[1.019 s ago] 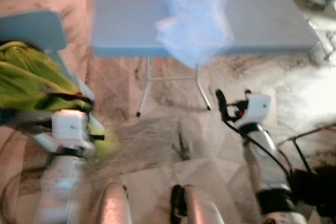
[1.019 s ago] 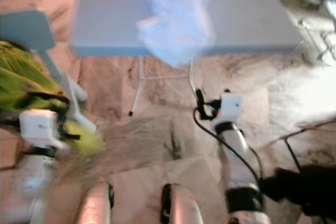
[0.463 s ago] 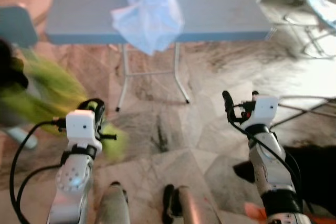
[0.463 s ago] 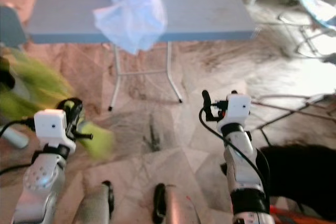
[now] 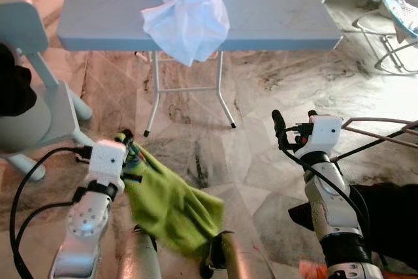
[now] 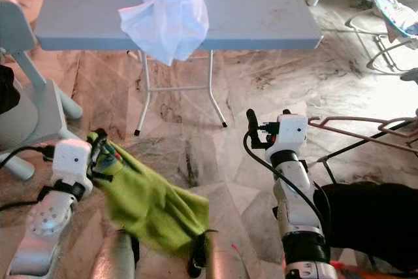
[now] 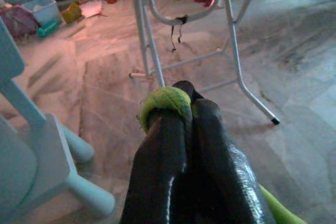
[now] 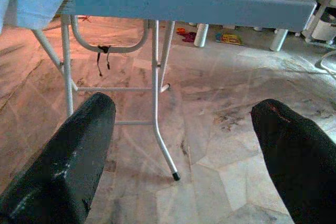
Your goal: Hang hanger
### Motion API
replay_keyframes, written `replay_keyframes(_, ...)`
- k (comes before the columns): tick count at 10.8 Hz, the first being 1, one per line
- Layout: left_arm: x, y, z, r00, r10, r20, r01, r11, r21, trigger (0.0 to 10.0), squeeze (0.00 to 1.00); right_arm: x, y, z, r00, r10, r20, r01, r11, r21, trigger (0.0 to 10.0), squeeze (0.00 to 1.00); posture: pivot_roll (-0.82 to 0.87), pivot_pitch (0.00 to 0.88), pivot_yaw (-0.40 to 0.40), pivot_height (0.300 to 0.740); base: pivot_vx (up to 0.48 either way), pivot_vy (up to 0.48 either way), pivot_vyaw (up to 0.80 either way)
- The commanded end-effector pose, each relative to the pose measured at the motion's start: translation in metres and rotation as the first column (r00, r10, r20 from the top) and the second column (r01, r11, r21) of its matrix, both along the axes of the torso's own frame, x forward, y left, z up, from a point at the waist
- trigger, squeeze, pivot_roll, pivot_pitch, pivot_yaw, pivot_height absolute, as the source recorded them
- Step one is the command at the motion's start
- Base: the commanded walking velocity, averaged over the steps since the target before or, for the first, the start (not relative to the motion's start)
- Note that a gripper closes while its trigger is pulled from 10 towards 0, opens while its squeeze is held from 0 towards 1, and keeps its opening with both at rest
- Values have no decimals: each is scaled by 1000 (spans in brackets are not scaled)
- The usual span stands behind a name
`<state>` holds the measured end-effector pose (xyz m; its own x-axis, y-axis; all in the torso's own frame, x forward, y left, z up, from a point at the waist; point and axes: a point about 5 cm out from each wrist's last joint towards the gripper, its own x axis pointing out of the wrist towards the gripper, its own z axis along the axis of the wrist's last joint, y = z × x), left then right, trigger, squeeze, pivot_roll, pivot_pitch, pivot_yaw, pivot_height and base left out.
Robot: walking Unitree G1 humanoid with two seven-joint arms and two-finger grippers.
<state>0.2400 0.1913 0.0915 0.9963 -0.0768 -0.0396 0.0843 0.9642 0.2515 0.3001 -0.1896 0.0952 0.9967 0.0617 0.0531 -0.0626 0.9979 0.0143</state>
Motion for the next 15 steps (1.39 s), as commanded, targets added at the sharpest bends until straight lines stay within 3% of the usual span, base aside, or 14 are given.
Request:
replay_keyframes(1,1,0,4,1000,0,12,1,1000,-19,10000,0,-3,-5,-8,999,-16,-39,16,1000,0,10000,0,132,234,-120,740,0,334,-688)
replay_keyframes(7,0,-7,0,1000,-31,1,31,999,-24,10000,0,-5,-3,-10,999,-11,-45,11,1000,-7,10000,0,129,235,-117,740,0,456,-543)
replay_keyframes(9,1,-7,0,999,-34,1,34,999,-30,10000,0,-5,-2,-10,999,-8,-45,7,1000,-7,10000,0,129,237,-117,740,0,480,0)
replay_keyframes(13,-7,-11,-2,998,-60,-6,60,997,-57,10000,0,-5,1,-12,998,-10,-57,10,1000,-5,10000,0,138,246,-113,740,0,460,-750)
replay_keyframes(15,-8,-12,0,998,-69,6,69,996,-58,10000,0,-5,2,-12,998,-13,-57,13,1000,-3,10000,0,138,248,-111,740,0,0,-800)
